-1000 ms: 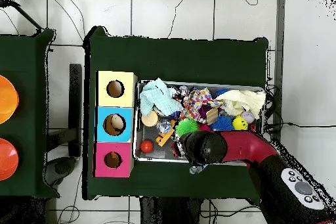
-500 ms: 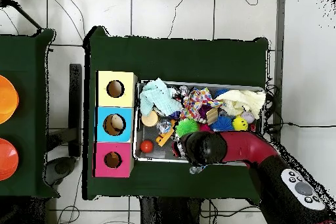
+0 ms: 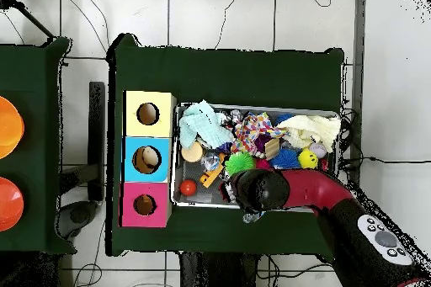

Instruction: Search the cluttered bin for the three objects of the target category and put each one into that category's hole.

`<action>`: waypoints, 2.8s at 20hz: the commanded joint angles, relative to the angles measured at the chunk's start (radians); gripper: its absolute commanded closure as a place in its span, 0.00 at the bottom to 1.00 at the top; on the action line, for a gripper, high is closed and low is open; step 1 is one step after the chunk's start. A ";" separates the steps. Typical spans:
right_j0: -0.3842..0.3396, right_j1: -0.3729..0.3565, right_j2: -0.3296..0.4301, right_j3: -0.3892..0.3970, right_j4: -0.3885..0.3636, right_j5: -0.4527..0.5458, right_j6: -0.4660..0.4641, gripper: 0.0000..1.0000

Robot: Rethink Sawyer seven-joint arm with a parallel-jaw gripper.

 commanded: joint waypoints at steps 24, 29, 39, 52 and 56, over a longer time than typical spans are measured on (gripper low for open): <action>-0.053 -0.057 -0.016 0.108 -0.062 -0.117 0.047 0.00; -0.026 -0.019 -0.012 0.052 -0.060 -0.083 0.028 0.00; -0.020 0.001 -0.007 0.016 -0.049 -0.046 0.001 0.00; -0.027 0.008 -0.020 0.008 -0.046 -0.032 0.000 0.00; -0.030 -0.019 -0.022 0.036 -0.042 -0.048 0.018 0.00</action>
